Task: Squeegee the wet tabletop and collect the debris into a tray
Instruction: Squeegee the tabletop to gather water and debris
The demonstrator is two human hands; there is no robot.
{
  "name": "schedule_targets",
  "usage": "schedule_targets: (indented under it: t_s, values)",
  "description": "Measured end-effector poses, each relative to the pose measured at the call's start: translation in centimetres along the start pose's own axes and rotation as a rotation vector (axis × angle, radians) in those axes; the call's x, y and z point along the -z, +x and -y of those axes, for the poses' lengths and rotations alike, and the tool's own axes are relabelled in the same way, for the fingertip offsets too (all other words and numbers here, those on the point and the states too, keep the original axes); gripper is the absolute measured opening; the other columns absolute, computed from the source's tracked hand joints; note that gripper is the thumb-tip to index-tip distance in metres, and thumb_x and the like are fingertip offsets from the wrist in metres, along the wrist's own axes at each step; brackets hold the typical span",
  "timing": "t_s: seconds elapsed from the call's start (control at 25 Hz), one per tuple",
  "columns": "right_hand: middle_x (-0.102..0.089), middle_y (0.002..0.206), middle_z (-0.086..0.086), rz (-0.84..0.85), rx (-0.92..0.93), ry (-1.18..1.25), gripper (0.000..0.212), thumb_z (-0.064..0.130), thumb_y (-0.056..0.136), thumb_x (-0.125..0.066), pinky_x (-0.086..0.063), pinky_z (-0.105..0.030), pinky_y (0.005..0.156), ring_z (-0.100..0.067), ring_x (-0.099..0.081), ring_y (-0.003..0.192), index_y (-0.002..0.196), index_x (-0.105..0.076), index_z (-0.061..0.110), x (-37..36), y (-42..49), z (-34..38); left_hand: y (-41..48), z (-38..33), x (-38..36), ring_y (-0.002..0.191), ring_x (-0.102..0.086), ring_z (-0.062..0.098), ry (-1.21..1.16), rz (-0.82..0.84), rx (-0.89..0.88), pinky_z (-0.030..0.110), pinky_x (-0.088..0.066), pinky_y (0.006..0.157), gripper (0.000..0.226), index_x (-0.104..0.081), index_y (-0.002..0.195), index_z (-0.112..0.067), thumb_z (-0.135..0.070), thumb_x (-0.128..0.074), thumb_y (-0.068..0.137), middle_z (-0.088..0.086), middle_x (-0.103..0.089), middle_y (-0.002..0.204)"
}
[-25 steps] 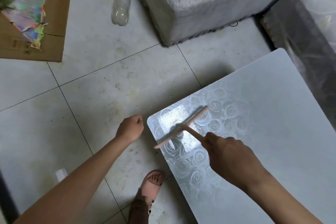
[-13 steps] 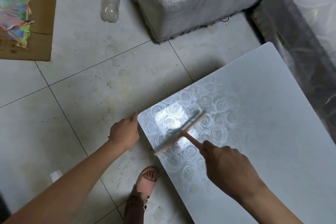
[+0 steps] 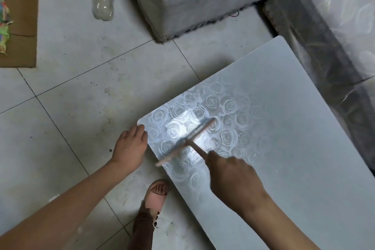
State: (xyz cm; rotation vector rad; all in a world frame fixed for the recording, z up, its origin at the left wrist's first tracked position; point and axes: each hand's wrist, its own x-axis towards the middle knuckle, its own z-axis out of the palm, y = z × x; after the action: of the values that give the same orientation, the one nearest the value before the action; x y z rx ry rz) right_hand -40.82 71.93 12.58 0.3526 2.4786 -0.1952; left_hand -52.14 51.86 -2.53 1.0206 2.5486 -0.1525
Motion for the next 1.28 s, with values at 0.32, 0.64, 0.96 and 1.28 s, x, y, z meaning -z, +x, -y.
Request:
schedule_targets:
  t_s: [0.32, 0.64, 0.96, 1.28]
  values:
    - [-0.049, 0.076, 0.000, 0.190, -0.179, 0.042, 0.008, 0.026, 0.098, -0.031, -0.034, -0.033, 0.059, -0.029, -0.049, 0.071, 0.103, -0.033, 0.032, -3.2, -5.3, -3.8, -0.7, -0.8, -0.7, 0.074, -0.066, 0.031, 0.005, 0.026, -0.036, 0.034, -0.054, 0.065, 0.054, -0.069, 0.087, 0.004, 0.002, -0.081, 0.034, 0.018, -0.066, 0.096]
    - [-0.039, 0.063, -0.001, -0.033, -0.030, 0.062, 0.021, 0.019, 0.093, -0.040, -0.023, -0.030, 0.048, -0.023, -0.037, 0.053, 0.112, -0.042, 0.027, -1.6, -0.4, -0.4, -0.1, -2.1, -0.6, 0.120, -0.044, 0.021, 0.109, 0.181, 0.047, 0.031, -0.034, 0.098, 0.049, -0.040, 0.131, -0.009, -0.016, -0.050, 0.084, 0.005, -0.035, 0.135]
    - [-0.053, 0.076, 0.001, 0.104, -0.261, 0.239, 0.016, 0.039, 0.100, -0.029, -0.046, -0.035, 0.060, -0.028, -0.051, 0.069, 0.089, -0.032, 0.029, -6.2, -8.4, -7.0, -0.4, -8.1, -1.1, 0.121, -0.044, 0.025, -0.155, 0.174, -0.075, 0.032, -0.036, 0.098, 0.040, -0.044, 0.135, -0.011, -0.026, -0.037, 0.098, 0.008, -0.048, 0.131]
    - [-0.064, 0.118, -0.010, -0.105, 0.046, 0.817, 0.044, 0.020, 0.096, -0.044, -0.044, -0.029, 0.087, -0.027, -0.058, 0.106, 0.139, -0.045, 0.028, -7.4, -0.4, -2.9, 3.8, -6.4, -1.6, 0.116, -0.047, 0.037, -0.372, -0.137, 0.082, 0.045, -0.040, 0.095, 0.043, -0.046, 0.136, -0.001, -0.017, -0.049, 0.096, 0.020, -0.054, 0.125]
